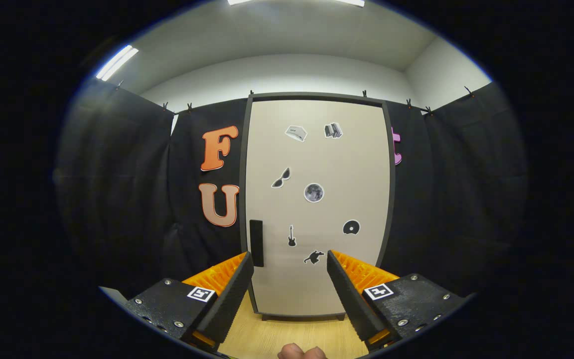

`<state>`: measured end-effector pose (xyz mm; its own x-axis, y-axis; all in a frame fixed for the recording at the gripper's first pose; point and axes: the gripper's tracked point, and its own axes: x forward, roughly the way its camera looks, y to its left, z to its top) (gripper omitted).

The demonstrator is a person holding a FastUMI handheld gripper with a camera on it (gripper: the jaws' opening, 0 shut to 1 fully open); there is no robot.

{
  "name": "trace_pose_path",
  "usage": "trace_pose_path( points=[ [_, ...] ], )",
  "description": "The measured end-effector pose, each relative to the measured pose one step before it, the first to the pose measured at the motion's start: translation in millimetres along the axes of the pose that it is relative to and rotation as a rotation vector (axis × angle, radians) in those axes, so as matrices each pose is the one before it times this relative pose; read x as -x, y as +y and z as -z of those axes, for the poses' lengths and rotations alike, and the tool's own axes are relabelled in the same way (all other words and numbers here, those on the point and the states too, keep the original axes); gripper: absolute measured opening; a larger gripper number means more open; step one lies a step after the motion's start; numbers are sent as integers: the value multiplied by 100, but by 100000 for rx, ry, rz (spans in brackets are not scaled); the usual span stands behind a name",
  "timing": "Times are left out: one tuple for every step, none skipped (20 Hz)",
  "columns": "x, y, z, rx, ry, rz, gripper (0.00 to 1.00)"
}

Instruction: Open the shoe cabinet door, grab the shoes and put them into the shoe cabinet, then close the shoe cabinet door.

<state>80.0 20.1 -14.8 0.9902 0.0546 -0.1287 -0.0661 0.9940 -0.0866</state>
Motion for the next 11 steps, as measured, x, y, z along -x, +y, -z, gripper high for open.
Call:
trace_pose_path(
  points=[
    [1114, -1011, 109, 1388, 802, 542, 93],
    [1228, -900, -12, 717, -613, 10, 94],
    [1132, -968, -459, 292, -1832, -288, 94],
    [1061, -1046, -184, 495, -851, 134, 94],
    [984, -707, 19, 540, -315, 69, 94],
    [795, -718, -221, 402, -822, -79, 94],
    [617, -469, -57, -305, -676, -279, 94],
    [633, -401, 217, -859, 257, -354, 94],
    [590, -295, 245, -1145, 483, -388, 94],
    [365, -373, 211, -1198, 370, -204, 94],
    [575, -429, -71, -1178, 87, -237, 94]
  ],
)
